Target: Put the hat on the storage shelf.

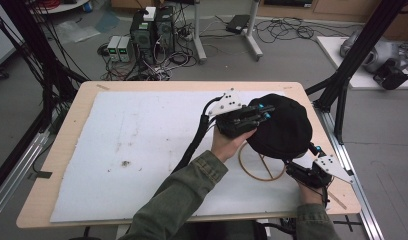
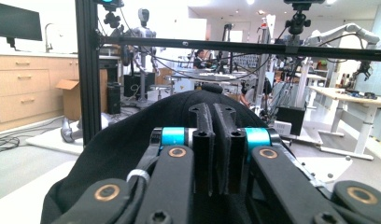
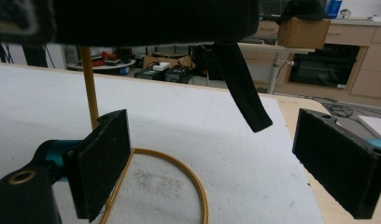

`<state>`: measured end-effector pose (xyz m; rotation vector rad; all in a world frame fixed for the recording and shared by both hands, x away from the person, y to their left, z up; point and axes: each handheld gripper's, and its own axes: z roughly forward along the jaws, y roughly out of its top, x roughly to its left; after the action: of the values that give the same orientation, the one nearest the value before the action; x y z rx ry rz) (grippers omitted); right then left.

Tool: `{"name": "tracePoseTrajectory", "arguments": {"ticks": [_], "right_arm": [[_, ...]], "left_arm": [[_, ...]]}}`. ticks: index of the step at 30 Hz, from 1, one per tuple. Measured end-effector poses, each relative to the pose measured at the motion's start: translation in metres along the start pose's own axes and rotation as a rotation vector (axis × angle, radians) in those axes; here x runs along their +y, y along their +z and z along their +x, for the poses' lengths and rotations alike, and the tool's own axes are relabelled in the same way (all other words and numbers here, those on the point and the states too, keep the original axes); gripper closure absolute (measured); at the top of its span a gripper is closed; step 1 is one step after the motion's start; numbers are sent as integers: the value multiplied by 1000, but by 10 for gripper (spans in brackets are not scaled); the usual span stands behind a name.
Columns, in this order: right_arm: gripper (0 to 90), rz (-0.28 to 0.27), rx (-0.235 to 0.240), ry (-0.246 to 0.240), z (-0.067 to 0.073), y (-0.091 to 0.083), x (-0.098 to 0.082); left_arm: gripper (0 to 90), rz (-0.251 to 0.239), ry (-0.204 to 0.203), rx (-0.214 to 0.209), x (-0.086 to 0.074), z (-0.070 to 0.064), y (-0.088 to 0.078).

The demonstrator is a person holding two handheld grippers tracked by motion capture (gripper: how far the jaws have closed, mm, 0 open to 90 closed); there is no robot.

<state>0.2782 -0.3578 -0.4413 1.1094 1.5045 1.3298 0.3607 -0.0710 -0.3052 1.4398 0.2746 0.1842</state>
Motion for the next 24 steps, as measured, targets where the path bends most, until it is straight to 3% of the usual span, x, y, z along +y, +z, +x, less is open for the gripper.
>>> {"name": "tracePoseTrajectory", "arguments": {"ticks": [4, 6, 7, 9, 20, 24], "right_arm": [[107, -1, 3, 0, 0, 0, 0], [107, -2, 2, 3, 0, 0, 0], [107, -2, 2, 3, 0, 0, 0], [107, 0, 2, -1, 0, 0, 0], [107, -3, 3, 6, 1, -1, 0], [107, -1, 4, 1, 1, -2, 0]], "left_arm": [[515, -13, -17, 38, 2, 0, -1], [429, -14, -19, 42, 2, 1, -1], [389, -9, -16, 69, 4, 1, -2], [334, -5, -14, 81, 4, 1, -3], [239, -5, 24, 139, 14, 3, -21], [224, -6, 46, 177, 16, 3, -35]]}}
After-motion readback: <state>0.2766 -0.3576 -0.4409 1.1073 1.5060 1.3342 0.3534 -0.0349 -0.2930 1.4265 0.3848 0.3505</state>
